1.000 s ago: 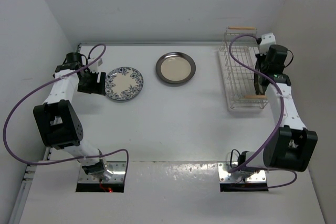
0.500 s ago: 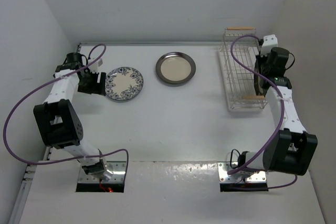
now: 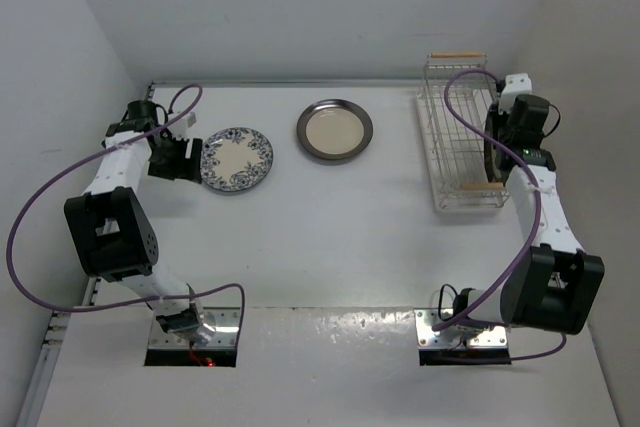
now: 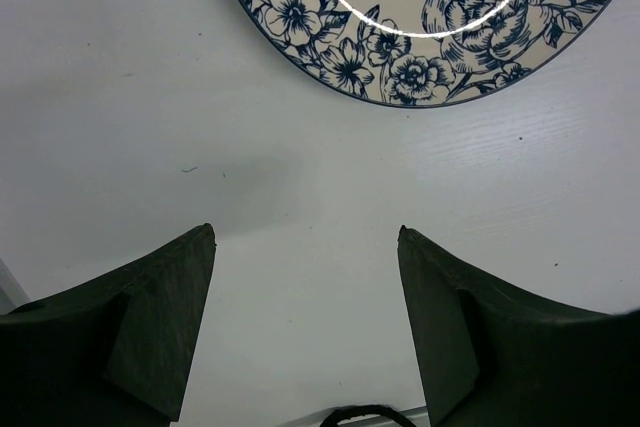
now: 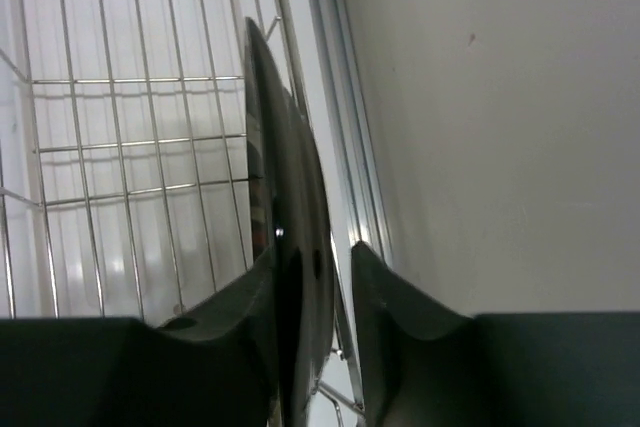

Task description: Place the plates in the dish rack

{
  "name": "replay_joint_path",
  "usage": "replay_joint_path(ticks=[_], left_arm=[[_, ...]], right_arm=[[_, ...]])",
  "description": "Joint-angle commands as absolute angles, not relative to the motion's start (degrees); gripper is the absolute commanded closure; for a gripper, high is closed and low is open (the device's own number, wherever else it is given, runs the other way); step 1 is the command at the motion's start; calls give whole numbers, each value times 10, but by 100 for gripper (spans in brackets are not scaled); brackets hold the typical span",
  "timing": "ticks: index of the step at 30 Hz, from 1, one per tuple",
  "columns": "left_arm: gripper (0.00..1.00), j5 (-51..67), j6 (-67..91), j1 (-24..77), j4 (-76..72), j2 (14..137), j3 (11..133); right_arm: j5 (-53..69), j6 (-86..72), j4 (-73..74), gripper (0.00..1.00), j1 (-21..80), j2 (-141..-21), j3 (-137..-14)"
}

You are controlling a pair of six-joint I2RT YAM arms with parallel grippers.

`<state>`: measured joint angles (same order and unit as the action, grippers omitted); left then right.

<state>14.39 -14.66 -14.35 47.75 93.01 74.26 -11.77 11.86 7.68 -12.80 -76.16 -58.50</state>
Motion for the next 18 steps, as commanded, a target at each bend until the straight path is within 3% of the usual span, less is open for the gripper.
replay_joint_path(ticks=[1,2,4,18], left_arm=[[22,150,-150,-149,479,934,766],[22,150,-150,-149,479,934,766],[22,150,-150,-149,479,934,766],[22,150,-150,-149,484,945,771]], right_arm=[[-120,105,79,75,-136,-773,-591],[-119,105,80,89,-135,-776,-592],[-114,105,80,100,-134,-772,-595],[-131,117,-10,100,-115,-697,-600]])
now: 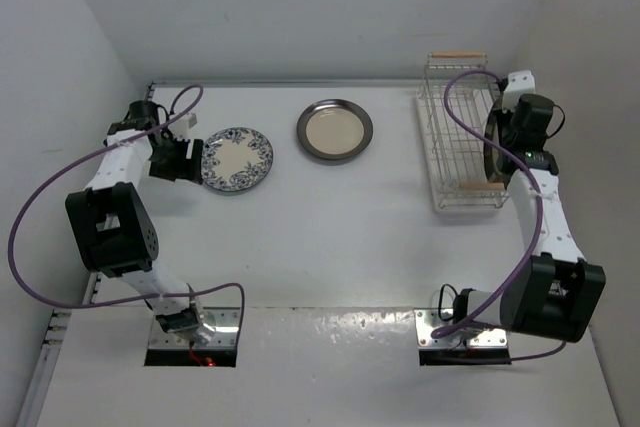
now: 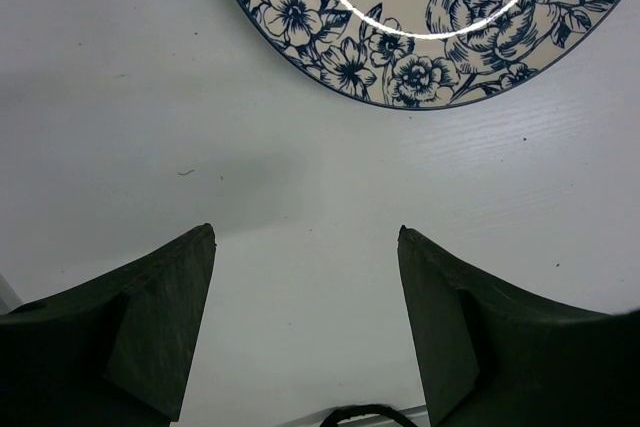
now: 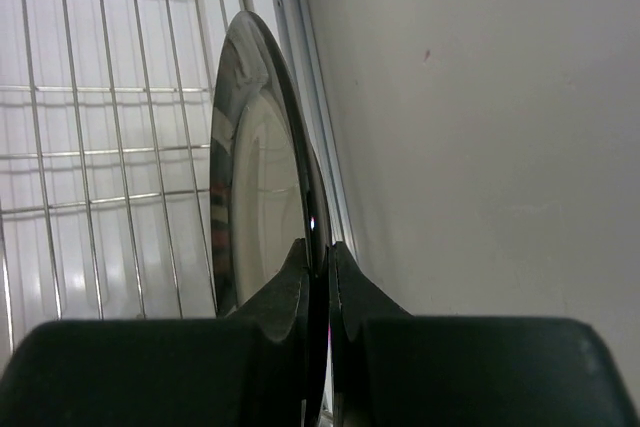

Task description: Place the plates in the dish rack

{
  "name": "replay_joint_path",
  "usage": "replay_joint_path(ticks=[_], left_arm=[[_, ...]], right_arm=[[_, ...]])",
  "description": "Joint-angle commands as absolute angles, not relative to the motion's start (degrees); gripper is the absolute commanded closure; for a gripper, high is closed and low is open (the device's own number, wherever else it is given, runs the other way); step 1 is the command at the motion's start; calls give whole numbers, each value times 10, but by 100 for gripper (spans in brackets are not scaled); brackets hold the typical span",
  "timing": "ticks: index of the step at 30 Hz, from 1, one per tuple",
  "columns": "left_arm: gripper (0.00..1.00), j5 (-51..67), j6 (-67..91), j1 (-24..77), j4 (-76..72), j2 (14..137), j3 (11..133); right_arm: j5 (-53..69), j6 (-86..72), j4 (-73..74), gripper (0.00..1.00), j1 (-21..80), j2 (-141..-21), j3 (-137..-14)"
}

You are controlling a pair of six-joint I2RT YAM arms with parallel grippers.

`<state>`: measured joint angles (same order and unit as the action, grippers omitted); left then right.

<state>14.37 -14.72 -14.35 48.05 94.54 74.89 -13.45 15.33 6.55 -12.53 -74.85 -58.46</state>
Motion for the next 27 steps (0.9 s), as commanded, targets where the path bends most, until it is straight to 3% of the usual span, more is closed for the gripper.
replay_joint_path(ticks=[1,27], left_arm=[[22,150,-150,-149,484,945,771],[22,156,-156,-149,490,945,771]], right_arm=[[-133,113,-16,100,-114,-691,-599],[-120,125,-36,99,-115,-700,-536]])
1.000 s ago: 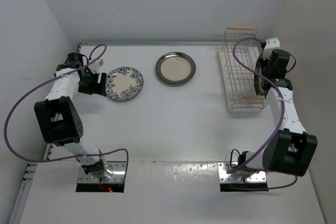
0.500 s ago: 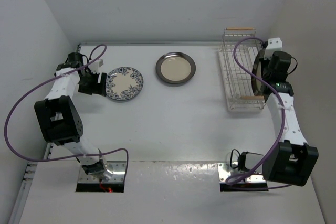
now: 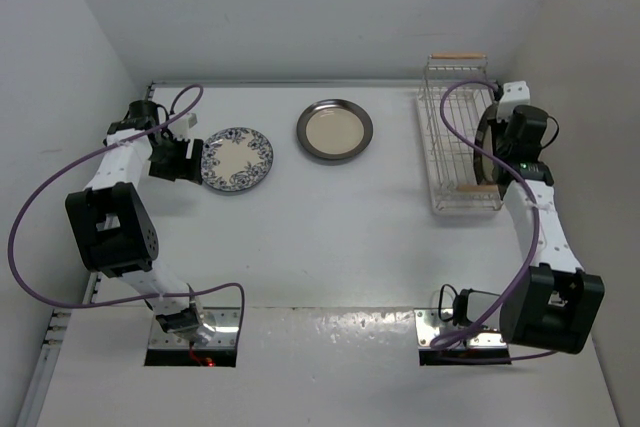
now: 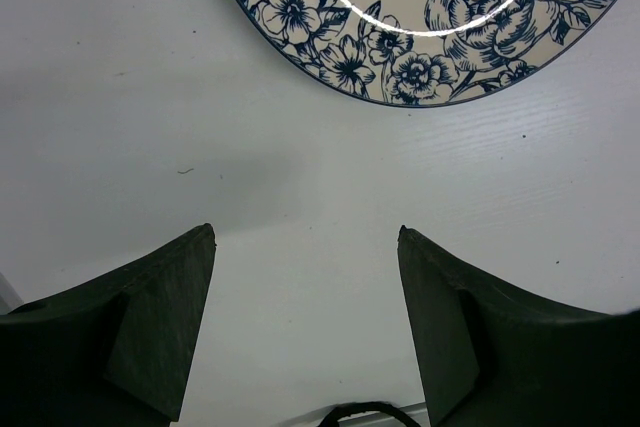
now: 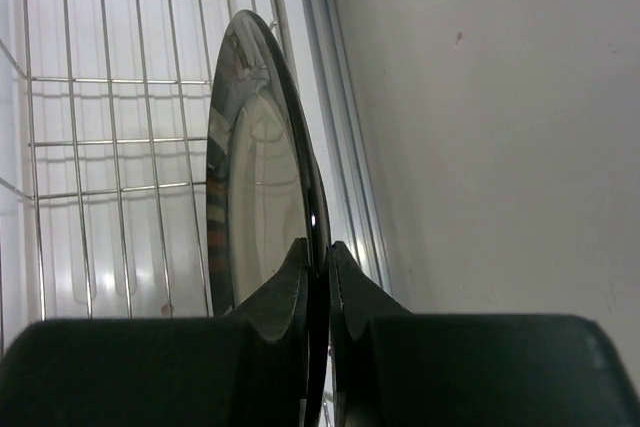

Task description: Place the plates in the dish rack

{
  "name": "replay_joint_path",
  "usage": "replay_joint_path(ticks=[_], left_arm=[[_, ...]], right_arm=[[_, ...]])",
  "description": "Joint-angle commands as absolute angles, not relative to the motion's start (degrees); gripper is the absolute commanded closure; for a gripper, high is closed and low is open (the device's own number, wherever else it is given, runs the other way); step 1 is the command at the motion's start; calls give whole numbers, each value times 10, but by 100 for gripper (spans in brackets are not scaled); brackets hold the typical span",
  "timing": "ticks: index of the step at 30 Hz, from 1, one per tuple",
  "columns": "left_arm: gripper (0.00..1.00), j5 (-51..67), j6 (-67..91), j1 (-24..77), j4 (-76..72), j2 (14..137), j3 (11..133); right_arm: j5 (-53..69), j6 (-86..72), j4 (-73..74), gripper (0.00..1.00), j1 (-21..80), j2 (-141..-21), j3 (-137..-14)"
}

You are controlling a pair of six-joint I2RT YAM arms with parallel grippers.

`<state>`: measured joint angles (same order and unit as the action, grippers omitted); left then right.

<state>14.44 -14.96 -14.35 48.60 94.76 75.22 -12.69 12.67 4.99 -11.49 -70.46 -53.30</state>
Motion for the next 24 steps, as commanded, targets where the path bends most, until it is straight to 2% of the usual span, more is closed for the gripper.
replay_joint_path(ticks=[1,2,5,6,8,9,11,12,15,16,18,19,20,21,22,23,24], left_arm=[[22,156,-156,-149,490,945,771],[22,156,-156,-149,490,945,771],[22,156,-156,-149,490,945,771],[22,156,-156,-149,490,945,771],[22,156,-156,-149,490,945,771],[22,156,-156,-149,490,945,771],[22,156,-156,-149,490,945,771],[22,156,-156,-149,490,945,771],[22,141,-178,-149,490,945,777],[22,132,-185,-149,490,945,777],[22,109,-196,-149,490,945,788],[22,109,-196,-149,484,953,788],[22,109,-188,-149,484,968,803],[24,109,-183,-149,484,968,803],[27,117,-183,-149,484,981,812],[32,126,-178,-149,484,981,812],[42,141,-178,-149,484,988,812]], right_arm=[[-106,125,-37,94,-113,-700,-532],[-103,126,-35,77,-115,-702,-531],[-99,119,-33,61,-116,-704,-533],[-103,116,-33,50,-115,-702,-535],[-106,117,-31,42,-117,-702,-548],[-104,114,-24,33,-116,-701,-555],[-100,109,-8,23,-115,-705,-591],[-98,103,20,15,-113,-706,-604],[-68,34,103,8,-106,-717,-725],[-58,-17,125,8,-99,-722,-749],[22,-100,174,14,-78,-746,-818],[72,-137,188,21,-65,-753,-823],[115,-159,183,36,-8,-782,-820],[132,-159,183,36,21,-795,-817],[132,-163,185,53,42,-808,-817],[129,-179,192,59,89,-842,-823],[115,-196,191,61,99,-873,-824]])
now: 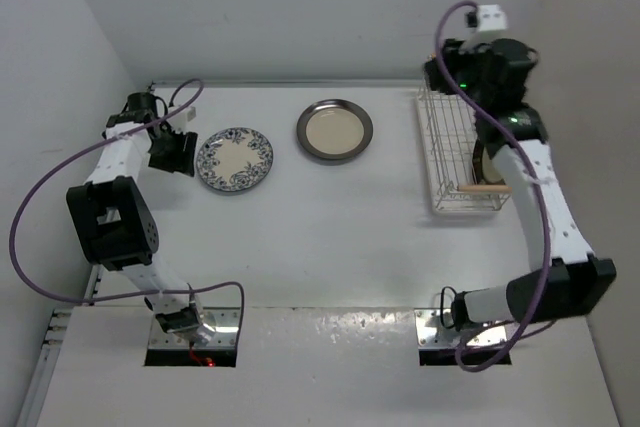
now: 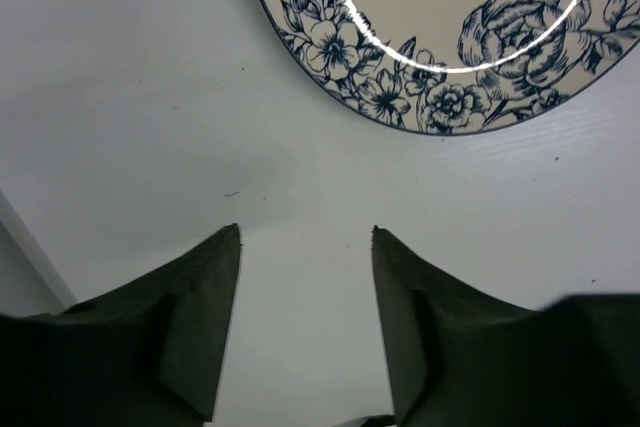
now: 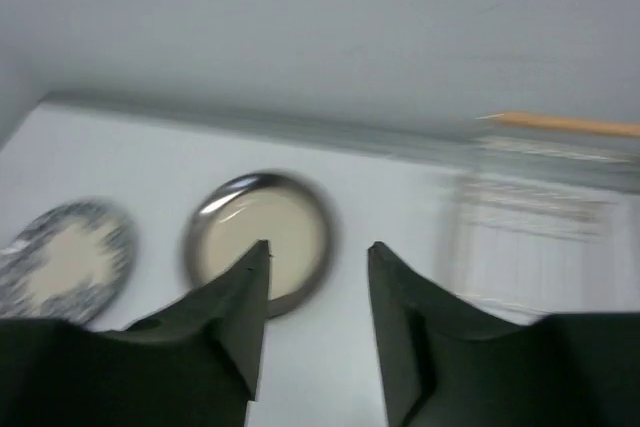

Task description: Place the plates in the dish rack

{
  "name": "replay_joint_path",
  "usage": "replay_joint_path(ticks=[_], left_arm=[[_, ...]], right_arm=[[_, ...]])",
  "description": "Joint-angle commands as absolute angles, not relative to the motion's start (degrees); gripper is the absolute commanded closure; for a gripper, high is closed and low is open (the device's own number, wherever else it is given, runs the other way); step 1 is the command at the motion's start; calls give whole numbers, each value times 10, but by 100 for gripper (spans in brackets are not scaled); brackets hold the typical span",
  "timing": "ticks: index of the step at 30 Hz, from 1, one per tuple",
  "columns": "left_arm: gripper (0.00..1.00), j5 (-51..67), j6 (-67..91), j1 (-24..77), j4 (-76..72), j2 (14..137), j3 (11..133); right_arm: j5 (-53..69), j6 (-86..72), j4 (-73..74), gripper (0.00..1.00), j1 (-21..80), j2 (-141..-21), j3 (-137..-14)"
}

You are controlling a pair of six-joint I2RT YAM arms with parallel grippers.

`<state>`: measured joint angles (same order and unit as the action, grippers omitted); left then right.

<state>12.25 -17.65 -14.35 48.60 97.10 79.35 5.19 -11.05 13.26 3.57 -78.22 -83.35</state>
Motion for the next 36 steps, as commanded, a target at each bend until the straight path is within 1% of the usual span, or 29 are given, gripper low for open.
replay_joint_path(ticks=[1,3,4,6,7,9,12,17,19,20,23,24,29,33,34,36], left_arm=[[44,147,-178,-149,484,988,812],[44,147,-178,-149,479,1008,823],[44,154,-171,-156,479,1017,823],[40,161,-155,-163,479,1048,844],[37,168,-149,-163,479,1060,850],[33,175,-139,-168,479,1087,860],[29,188,-125,-168,473,1111,876],[28,193,-111,-173,473,1180,911],[28,193,-99,-173,473,1197,924],[28,202,-99,-173,473,1203,935],[28,216,-94,-178,473,1211,941],[28,216,-94,-178,473,1211,947],[28,216,-94,-189,485,1206,952],[28,216,-94,-189,490,1195,957],[28,211,-94,-189,490,1189,957],[28,203,-94,-189,496,1184,952]], right_arm=[[113,-235,173,55,110,-902,-825],[106,-317,147,38,139,-950,-807],[99,-332,96,35,146,-965,-800],[75,-377,76,31,173,-990,-801],[55,-384,71,30,178,-1035,-807],[26,-400,83,28,199,-1082,-850],[-50,-430,106,28,208,-1140,-882],[-111,-477,105,28,206,-1198,-882],[-120,-488,98,28,202,-1215,-882],[-106,-508,91,28,195,-1228,-874],[-84,-553,54,33,185,-1253,-868],[-77,-562,33,36,181,-1271,-868],[-41,-615,4,44,180,-1315,-875],[-32,-636,-65,70,179,-1331,-848],[-31,-641,-75,85,180,-1333,-844],[-21,-645,-96,99,178,-1336,-832]])
